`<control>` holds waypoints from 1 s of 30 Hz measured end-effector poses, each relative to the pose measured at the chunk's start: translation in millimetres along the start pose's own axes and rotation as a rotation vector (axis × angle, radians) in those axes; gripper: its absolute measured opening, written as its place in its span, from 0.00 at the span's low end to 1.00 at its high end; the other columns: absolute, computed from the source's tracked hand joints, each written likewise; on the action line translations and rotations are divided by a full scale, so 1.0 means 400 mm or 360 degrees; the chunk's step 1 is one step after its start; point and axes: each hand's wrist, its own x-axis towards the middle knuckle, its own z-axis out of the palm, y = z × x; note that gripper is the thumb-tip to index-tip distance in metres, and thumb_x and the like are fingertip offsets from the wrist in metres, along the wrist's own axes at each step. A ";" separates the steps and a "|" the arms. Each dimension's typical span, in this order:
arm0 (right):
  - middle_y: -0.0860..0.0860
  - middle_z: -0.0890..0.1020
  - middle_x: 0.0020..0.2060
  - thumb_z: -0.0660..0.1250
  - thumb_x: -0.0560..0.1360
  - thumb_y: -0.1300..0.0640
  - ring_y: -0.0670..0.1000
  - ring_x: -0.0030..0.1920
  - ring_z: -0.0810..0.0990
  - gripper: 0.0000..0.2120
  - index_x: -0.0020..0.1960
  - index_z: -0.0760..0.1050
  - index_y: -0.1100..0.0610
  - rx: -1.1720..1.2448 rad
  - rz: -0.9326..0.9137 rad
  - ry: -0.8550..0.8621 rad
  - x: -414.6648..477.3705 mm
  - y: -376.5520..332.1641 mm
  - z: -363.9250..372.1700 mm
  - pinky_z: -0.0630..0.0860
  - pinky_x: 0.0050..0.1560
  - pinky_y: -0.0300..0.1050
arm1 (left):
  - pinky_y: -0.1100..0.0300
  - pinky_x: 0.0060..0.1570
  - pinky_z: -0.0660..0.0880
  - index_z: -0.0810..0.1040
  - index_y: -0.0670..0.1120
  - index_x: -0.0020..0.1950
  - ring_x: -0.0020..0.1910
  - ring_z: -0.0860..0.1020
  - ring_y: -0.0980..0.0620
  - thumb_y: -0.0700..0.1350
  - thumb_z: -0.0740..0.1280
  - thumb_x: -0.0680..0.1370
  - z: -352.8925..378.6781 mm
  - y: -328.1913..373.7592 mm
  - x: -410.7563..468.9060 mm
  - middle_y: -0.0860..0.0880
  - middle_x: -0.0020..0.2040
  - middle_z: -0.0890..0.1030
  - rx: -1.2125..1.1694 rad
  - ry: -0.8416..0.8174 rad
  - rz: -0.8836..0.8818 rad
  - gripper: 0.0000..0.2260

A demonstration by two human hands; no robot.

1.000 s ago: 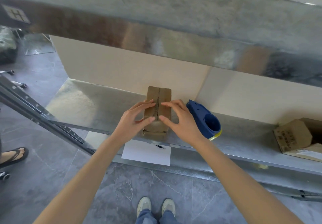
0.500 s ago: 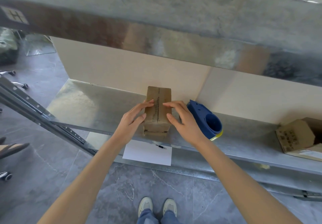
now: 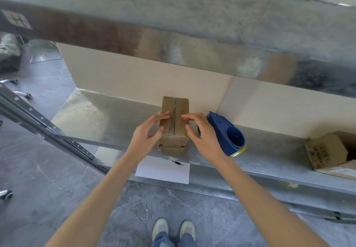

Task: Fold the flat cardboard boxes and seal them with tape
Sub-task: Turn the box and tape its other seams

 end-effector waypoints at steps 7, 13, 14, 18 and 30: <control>0.34 0.74 0.55 0.68 0.78 0.52 0.40 0.60 0.74 0.13 0.62 0.75 0.47 0.0030 0.0058 0.0059 -0.002 -0.004 0.012 0.71 0.61 0.34 | 0.59 0.59 0.78 0.77 0.58 0.64 0.70 0.71 0.59 0.40 0.66 0.80 0.013 0.005 0.001 0.62 0.67 0.76 -0.0054 0.0031 -0.0046 0.16; 0.36 0.72 0.58 0.66 0.78 0.44 0.38 0.61 0.72 0.15 0.64 0.75 0.44 -0.0012 0.0083 -0.0149 0.009 -0.005 -0.016 0.68 0.59 0.32 | 0.48 0.65 0.74 0.76 0.54 0.66 0.69 0.72 0.57 0.48 0.63 0.83 -0.001 0.012 0.000 0.60 0.69 0.75 -0.0151 -0.0048 -0.0131 0.12; 0.38 0.72 0.59 0.66 0.79 0.48 0.38 0.61 0.72 0.13 0.63 0.76 0.46 -0.0021 0.0065 -0.0138 0.006 -0.001 -0.016 0.69 0.60 0.33 | 0.47 0.66 0.73 0.76 0.54 0.66 0.69 0.72 0.58 0.46 0.62 0.83 0.001 0.011 -0.001 0.61 0.69 0.75 -0.0106 -0.0041 -0.0122 0.12; 0.39 0.72 0.59 0.69 0.78 0.53 0.36 0.62 0.70 0.13 0.62 0.79 0.49 0.0034 0.0095 -0.0173 0.007 -0.001 -0.024 0.64 0.62 0.27 | 0.49 0.67 0.73 0.76 0.56 0.66 0.70 0.71 0.60 0.50 0.64 0.81 -0.005 0.019 0.001 0.62 0.68 0.75 -0.0014 -0.0082 -0.0099 0.14; 0.38 0.73 0.60 0.79 0.67 0.49 0.42 0.62 0.71 0.28 0.66 0.78 0.46 -0.0232 -0.0023 -0.0386 0.033 0.006 -0.065 0.70 0.63 0.41 | 0.52 0.64 0.75 0.78 0.57 0.64 0.68 0.73 0.60 0.56 0.79 0.65 -0.052 0.011 0.034 0.63 0.67 0.75 0.0124 -0.0276 -0.0041 0.28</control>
